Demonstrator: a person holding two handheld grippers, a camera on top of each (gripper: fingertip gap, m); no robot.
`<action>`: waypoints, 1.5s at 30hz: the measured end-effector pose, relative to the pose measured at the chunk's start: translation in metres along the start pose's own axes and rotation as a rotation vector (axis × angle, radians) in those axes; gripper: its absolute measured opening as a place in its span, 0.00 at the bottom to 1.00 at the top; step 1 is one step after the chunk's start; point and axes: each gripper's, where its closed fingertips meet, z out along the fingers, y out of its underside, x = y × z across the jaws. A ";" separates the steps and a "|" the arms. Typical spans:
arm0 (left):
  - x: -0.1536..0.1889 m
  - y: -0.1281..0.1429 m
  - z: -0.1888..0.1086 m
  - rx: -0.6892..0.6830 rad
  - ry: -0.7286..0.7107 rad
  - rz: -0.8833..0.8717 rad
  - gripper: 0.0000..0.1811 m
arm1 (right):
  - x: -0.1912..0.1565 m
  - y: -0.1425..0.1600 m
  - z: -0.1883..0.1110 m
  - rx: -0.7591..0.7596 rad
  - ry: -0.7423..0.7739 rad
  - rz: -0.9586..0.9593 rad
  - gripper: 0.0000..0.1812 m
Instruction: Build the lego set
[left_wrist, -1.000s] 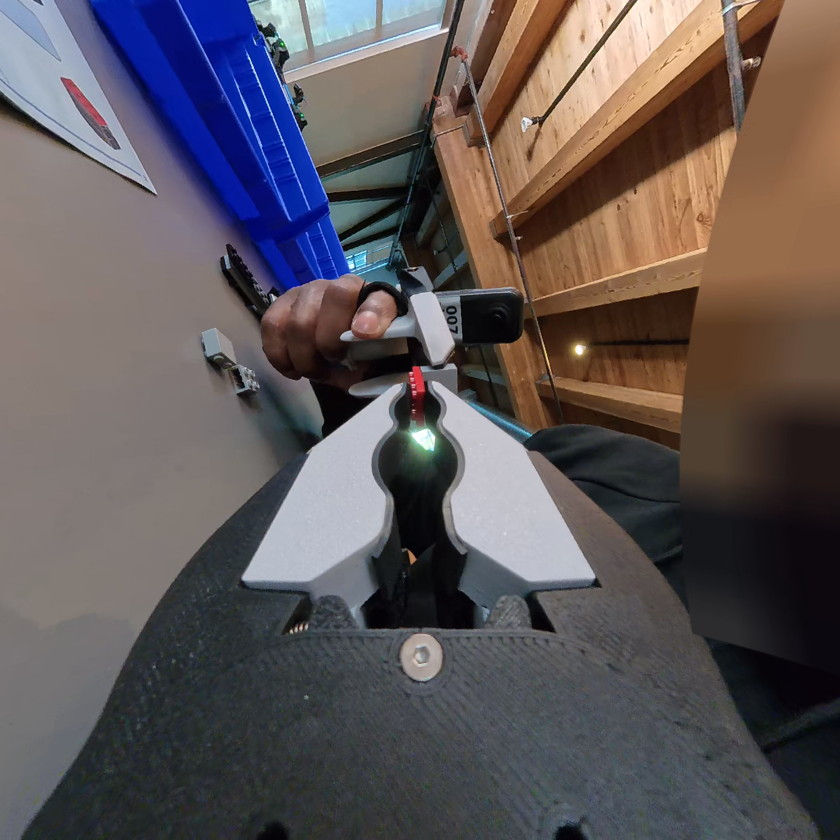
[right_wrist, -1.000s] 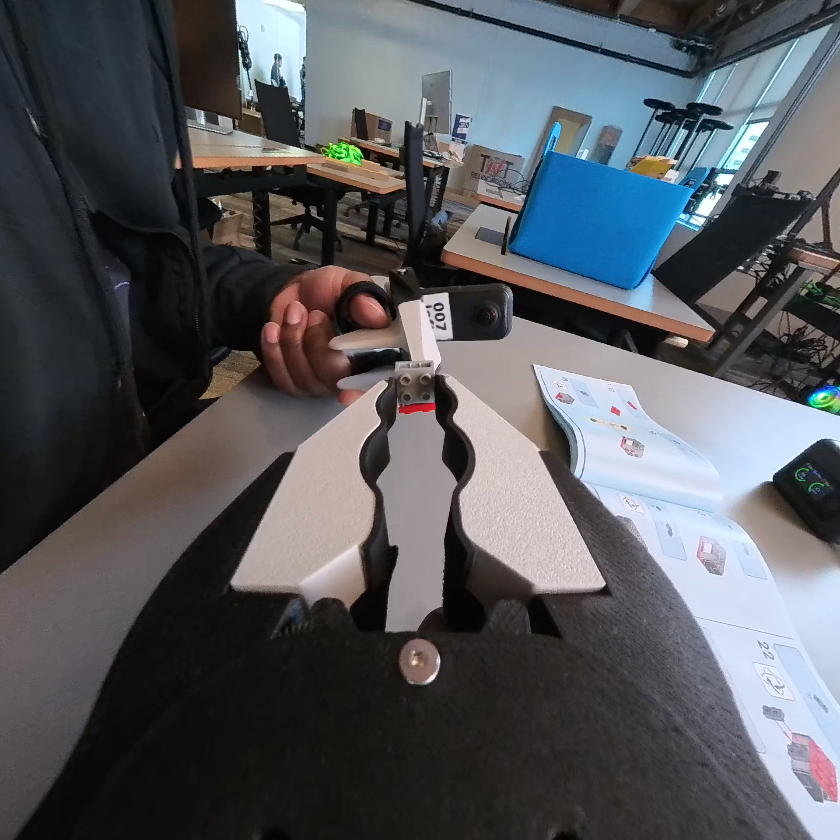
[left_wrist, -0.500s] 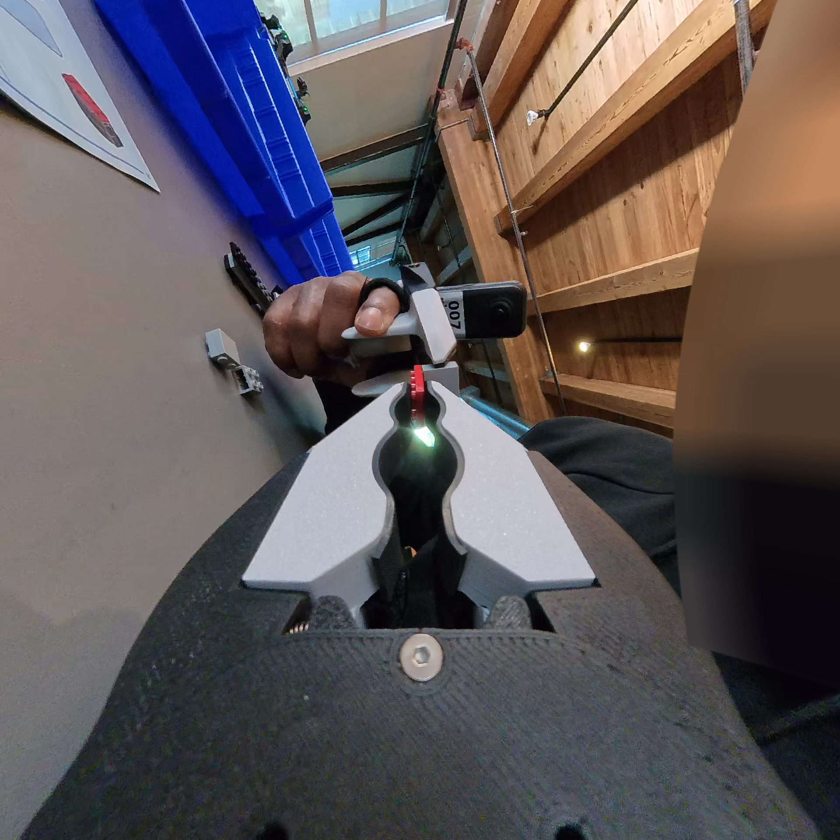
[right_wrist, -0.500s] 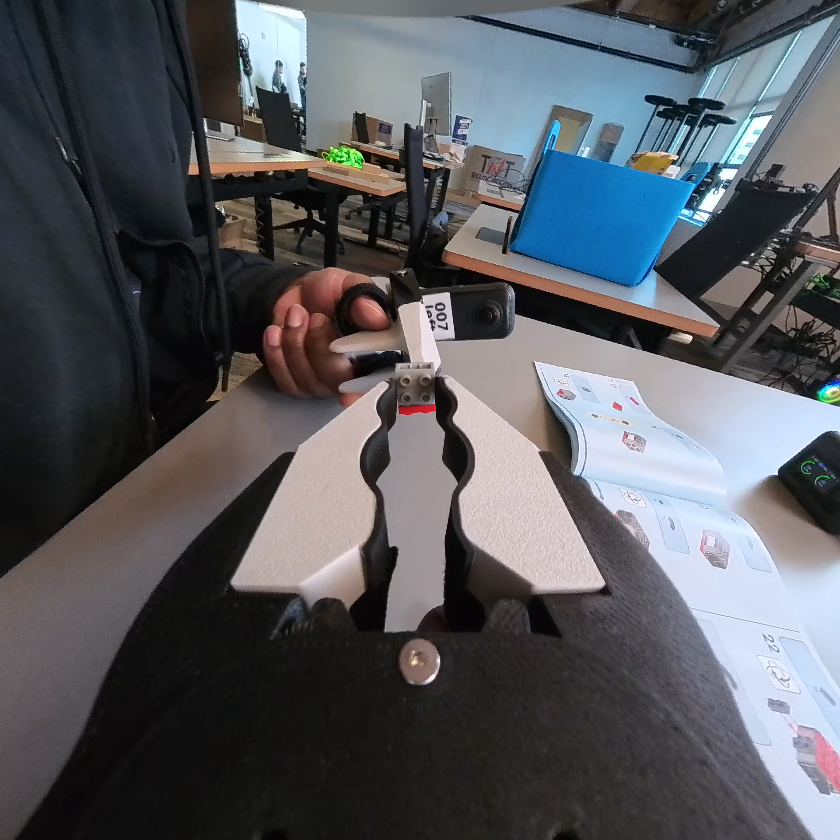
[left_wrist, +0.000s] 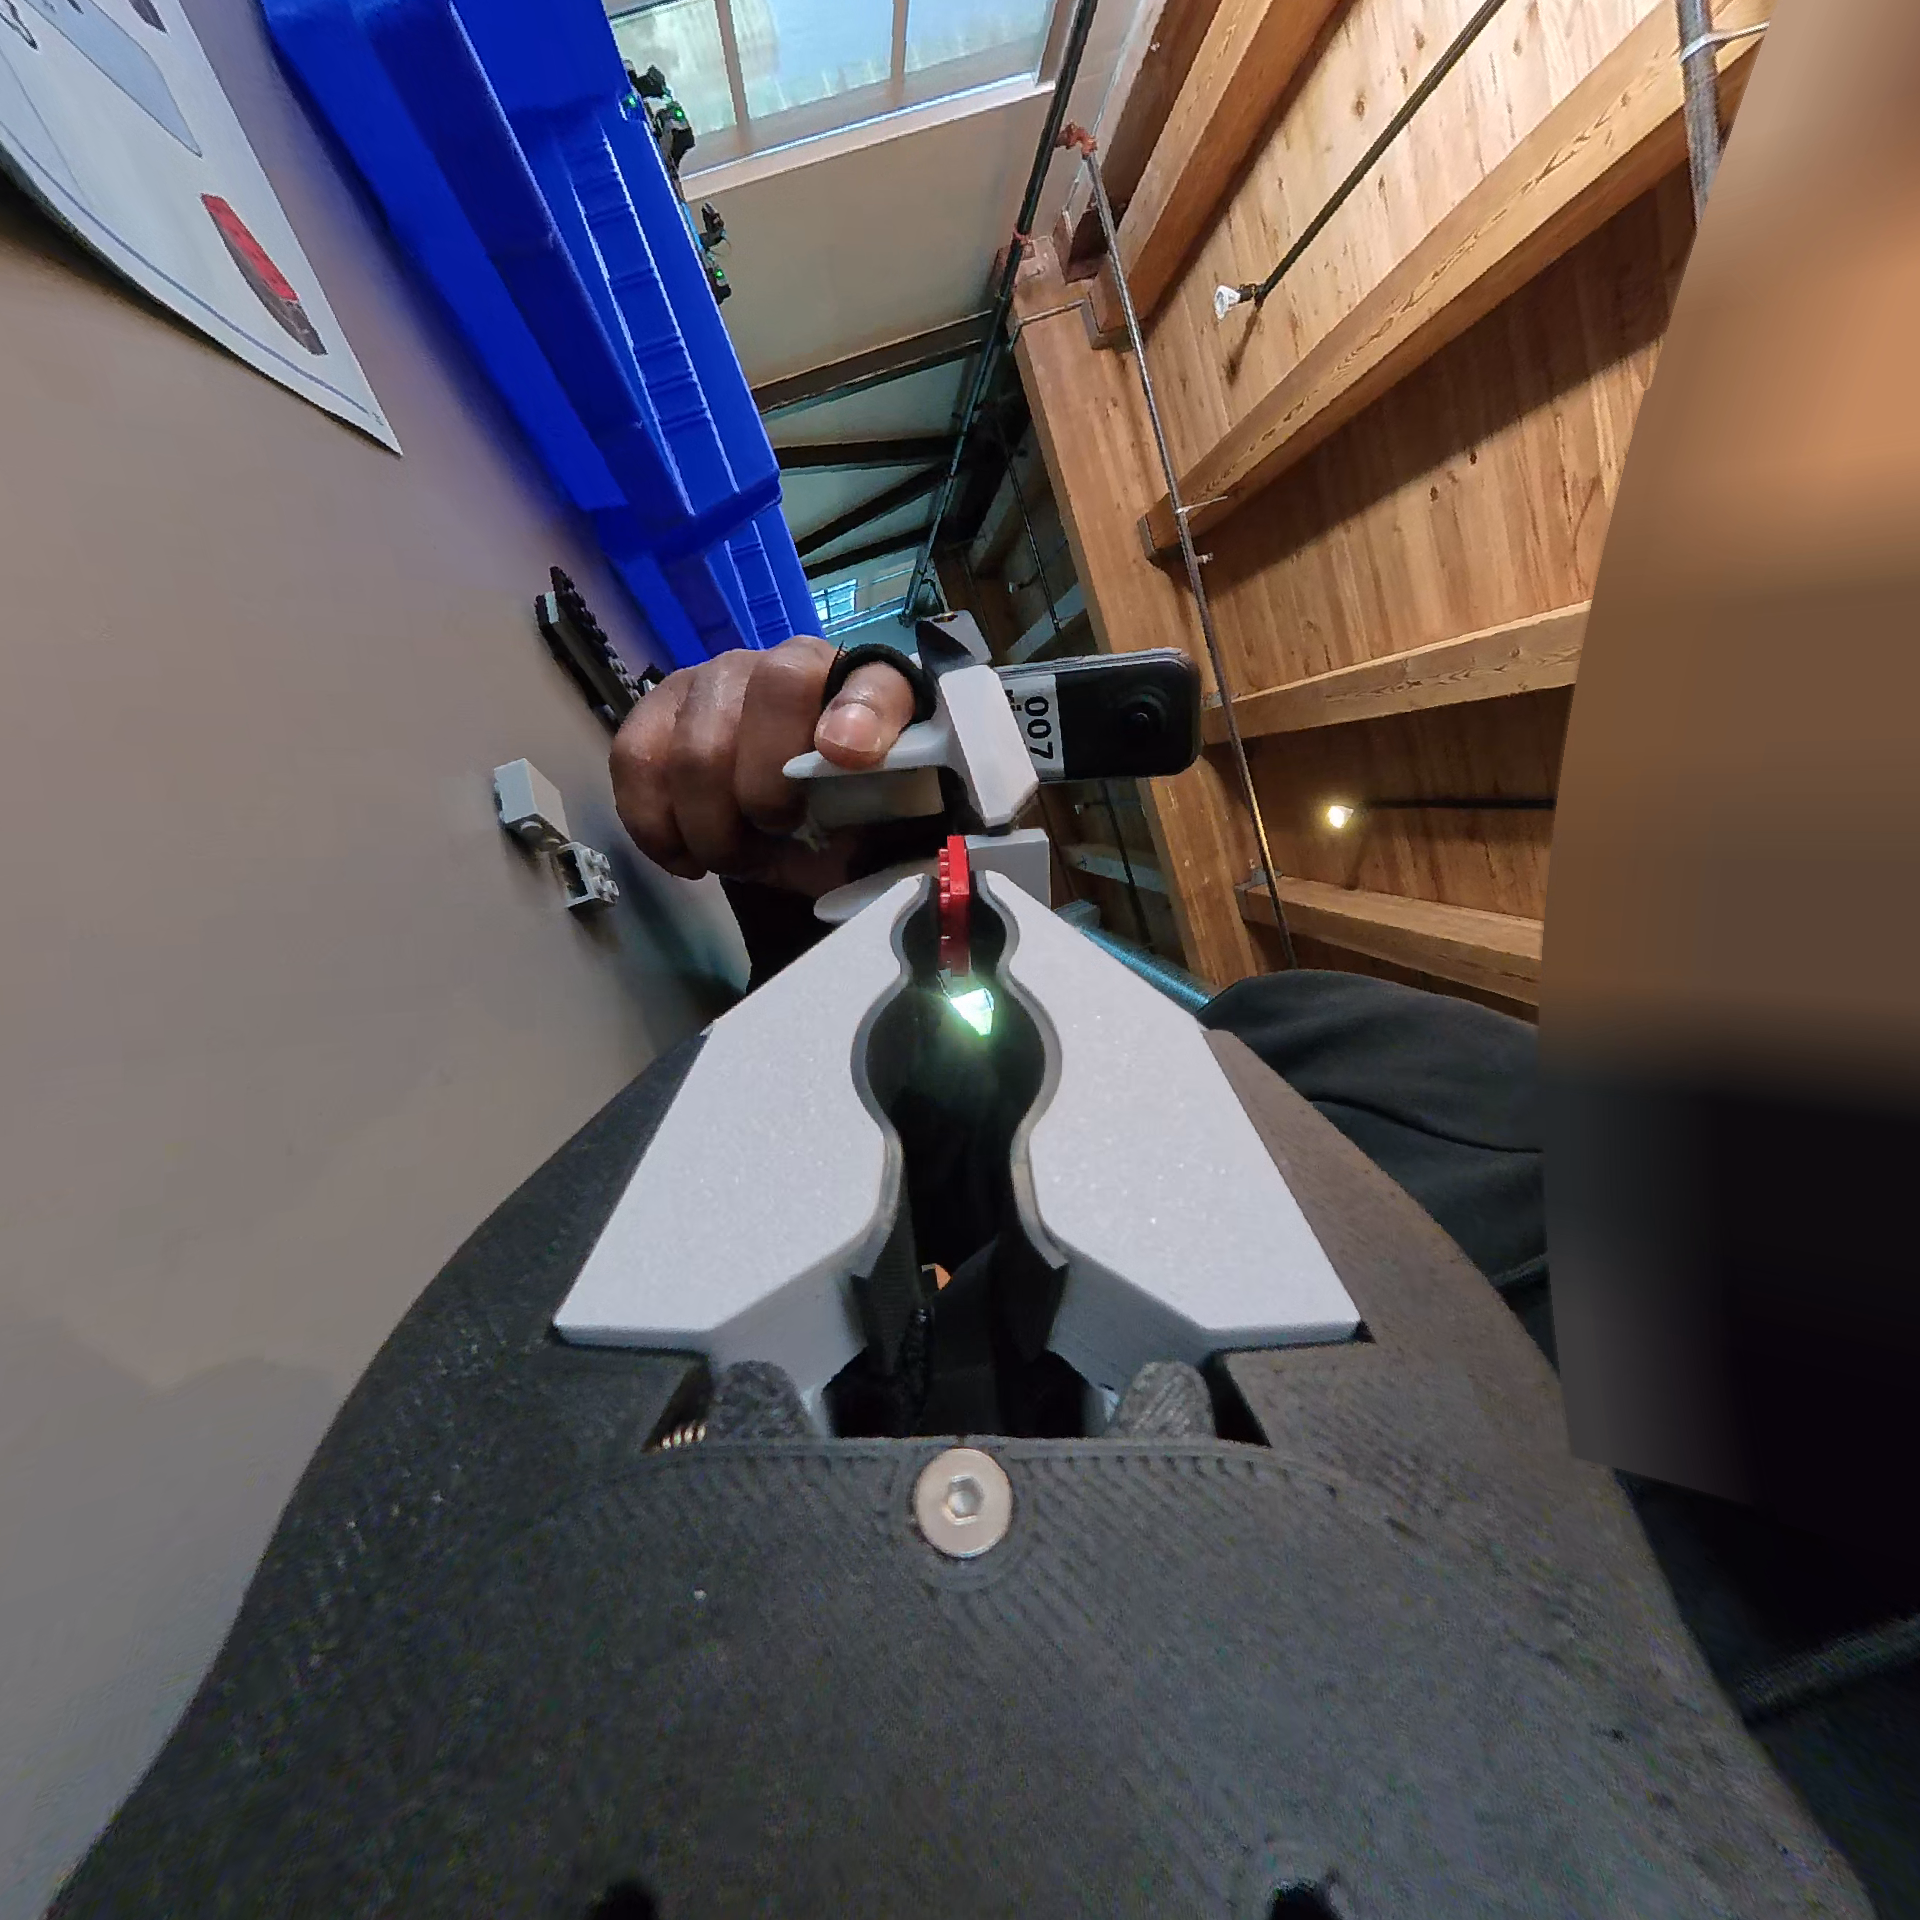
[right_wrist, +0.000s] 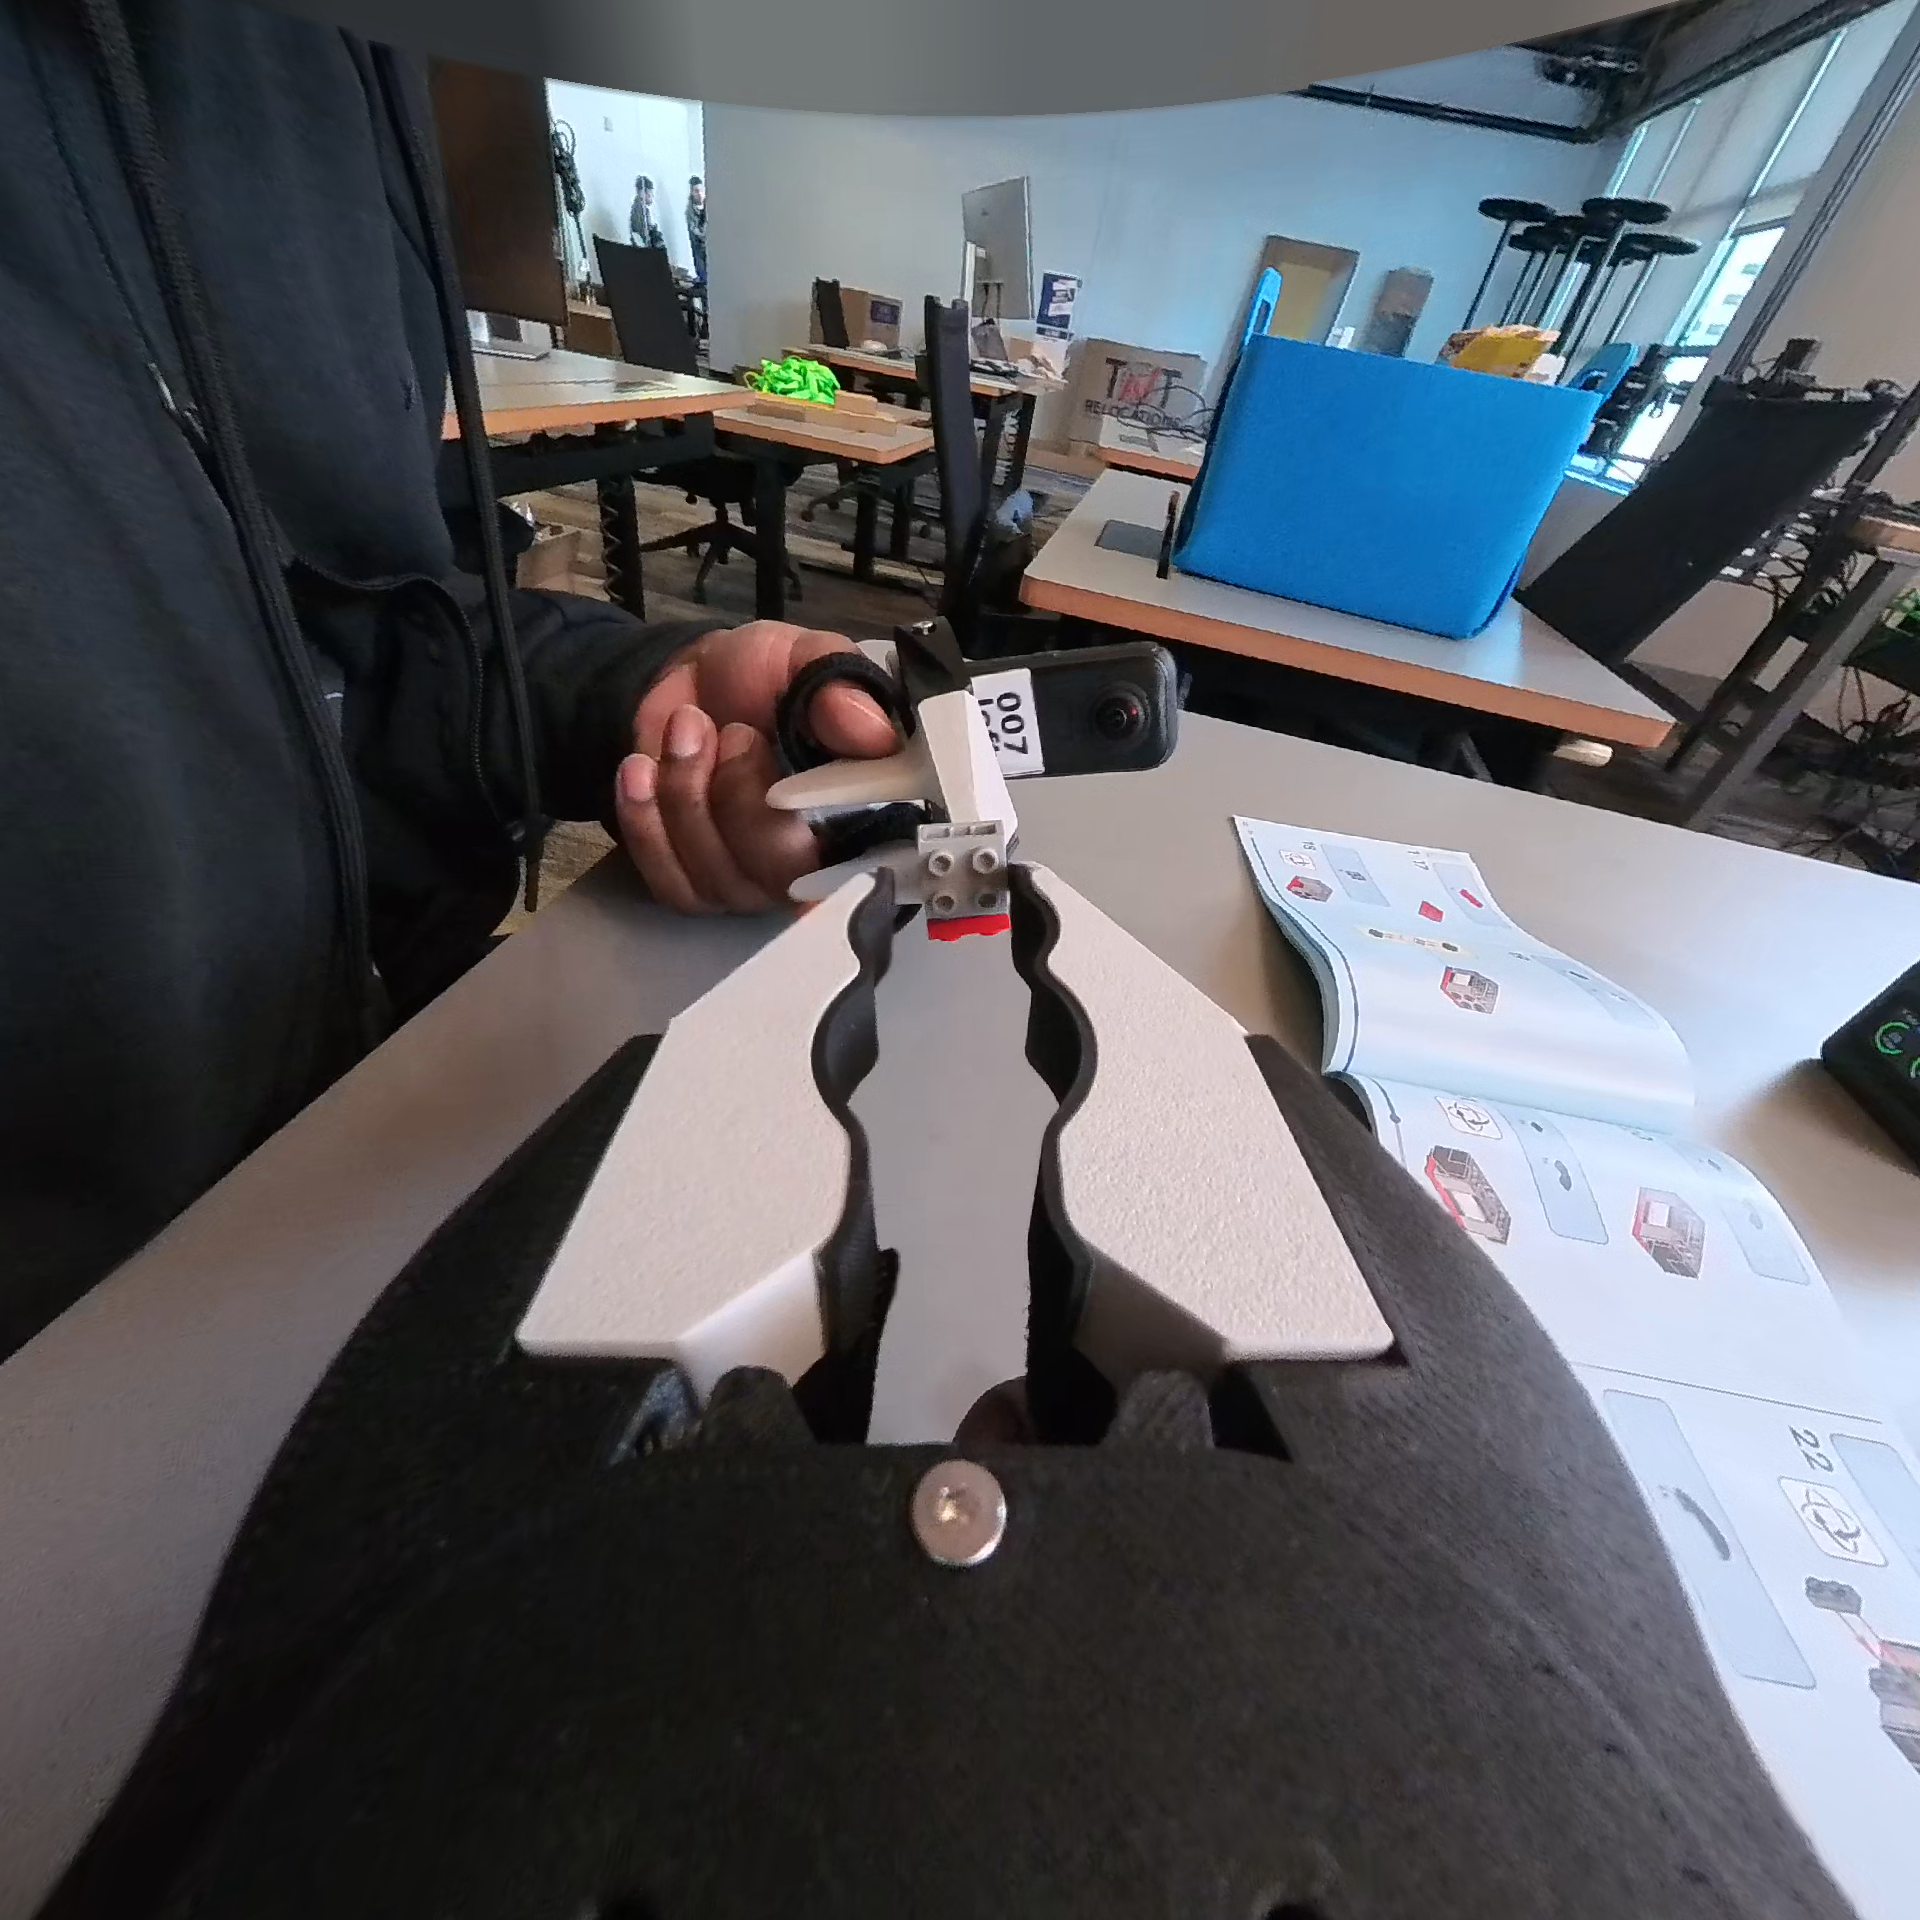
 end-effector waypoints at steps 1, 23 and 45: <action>0.000 -0.001 0.000 0.002 0.000 -0.001 0.02 | 0.001 0.000 -0.001 0.002 0.001 0.008 0.14; 0.016 -0.007 -0.007 0.037 -0.029 0.309 0.02 | 0.007 -0.017 0.006 0.017 0.164 0.984 0.30; 0.032 0.006 -0.006 -0.018 0.028 0.471 0.02 | -0.007 -0.026 0.014 0.005 0.124 0.835 0.12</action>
